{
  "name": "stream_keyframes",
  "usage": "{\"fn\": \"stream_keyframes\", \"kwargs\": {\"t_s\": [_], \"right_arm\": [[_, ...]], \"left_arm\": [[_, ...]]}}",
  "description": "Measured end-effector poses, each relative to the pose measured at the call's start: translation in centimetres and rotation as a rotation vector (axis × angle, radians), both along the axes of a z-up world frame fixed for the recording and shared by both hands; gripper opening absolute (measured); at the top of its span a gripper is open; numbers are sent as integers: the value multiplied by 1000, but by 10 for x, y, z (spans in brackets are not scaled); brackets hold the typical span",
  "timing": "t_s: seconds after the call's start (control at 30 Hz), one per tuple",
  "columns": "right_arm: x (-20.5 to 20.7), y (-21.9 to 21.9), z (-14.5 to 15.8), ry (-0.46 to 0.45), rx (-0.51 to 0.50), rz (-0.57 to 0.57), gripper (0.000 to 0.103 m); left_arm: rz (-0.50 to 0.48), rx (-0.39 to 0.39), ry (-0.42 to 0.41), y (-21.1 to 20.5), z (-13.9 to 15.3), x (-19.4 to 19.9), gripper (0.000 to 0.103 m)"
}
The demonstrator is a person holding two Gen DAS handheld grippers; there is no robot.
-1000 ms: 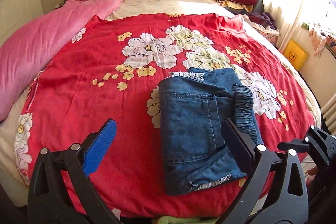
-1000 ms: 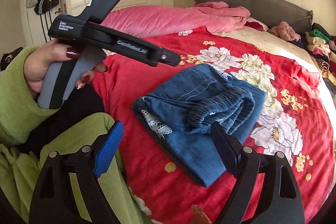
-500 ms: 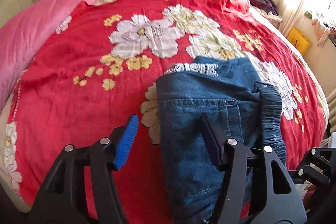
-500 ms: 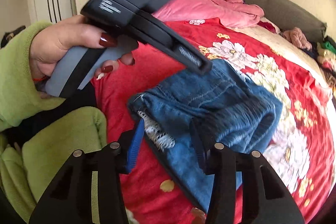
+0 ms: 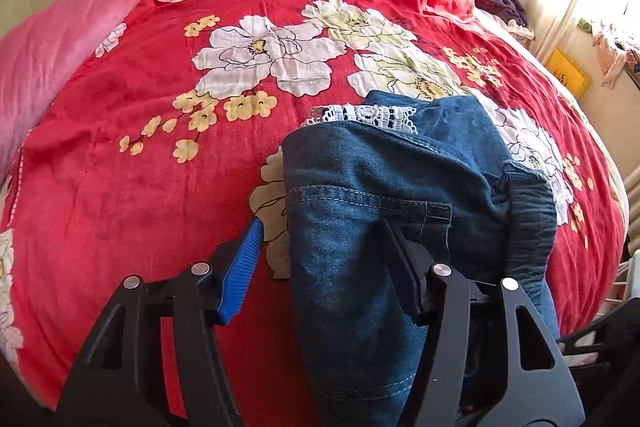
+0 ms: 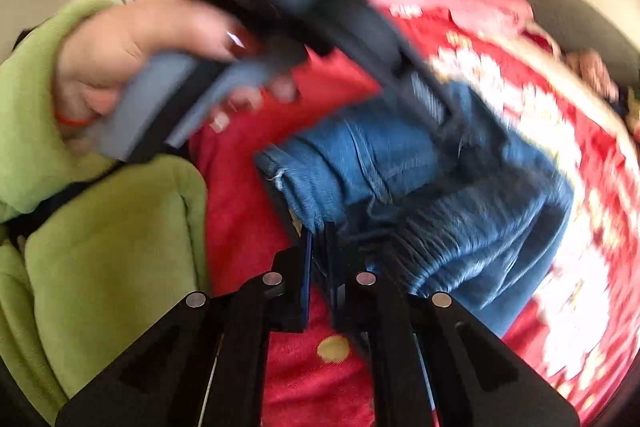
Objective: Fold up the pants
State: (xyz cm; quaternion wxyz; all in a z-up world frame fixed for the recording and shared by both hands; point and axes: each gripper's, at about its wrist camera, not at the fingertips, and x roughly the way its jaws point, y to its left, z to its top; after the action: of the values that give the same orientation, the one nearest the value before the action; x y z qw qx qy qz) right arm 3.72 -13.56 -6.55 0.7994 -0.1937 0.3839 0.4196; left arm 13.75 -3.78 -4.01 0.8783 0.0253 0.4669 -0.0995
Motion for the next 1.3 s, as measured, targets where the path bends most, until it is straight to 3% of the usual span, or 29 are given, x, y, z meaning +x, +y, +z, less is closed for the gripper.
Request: {"fn": "stream_keyframes", "kwargs": {"t_s": [0.13, 0.3, 0.47, 0.63, 1.07, 1.2, 1.3], "right_arm": [[-3, -8, 15, 15, 34, -5, 11], [-10, -23, 38, -17, 64, -39, 13], [-18, -41, 56, -49, 103, -104, 20], [-15, -63, 75, -77, 143, -180, 39], [-17, -99, 111, -172, 216, -322, 60], [-15, -108, 116, -194, 238, -369, 75], [-11, -112, 115, -190, 245, -401, 77]], "left_arm": [[-2, -9, -21, 2, 6, -8, 52], [0, -14, -56, 2, 17, -16, 57], [5, -15, -93, 4, 31, -26, 60], [1, -9, -137, 3, 46, -36, 66], [-9, -3, -217, -2, 75, -60, 77], [-9, 10, -233, -3, 78, -65, 79], [-6, 19, -237, -3, 78, -65, 80]]}}
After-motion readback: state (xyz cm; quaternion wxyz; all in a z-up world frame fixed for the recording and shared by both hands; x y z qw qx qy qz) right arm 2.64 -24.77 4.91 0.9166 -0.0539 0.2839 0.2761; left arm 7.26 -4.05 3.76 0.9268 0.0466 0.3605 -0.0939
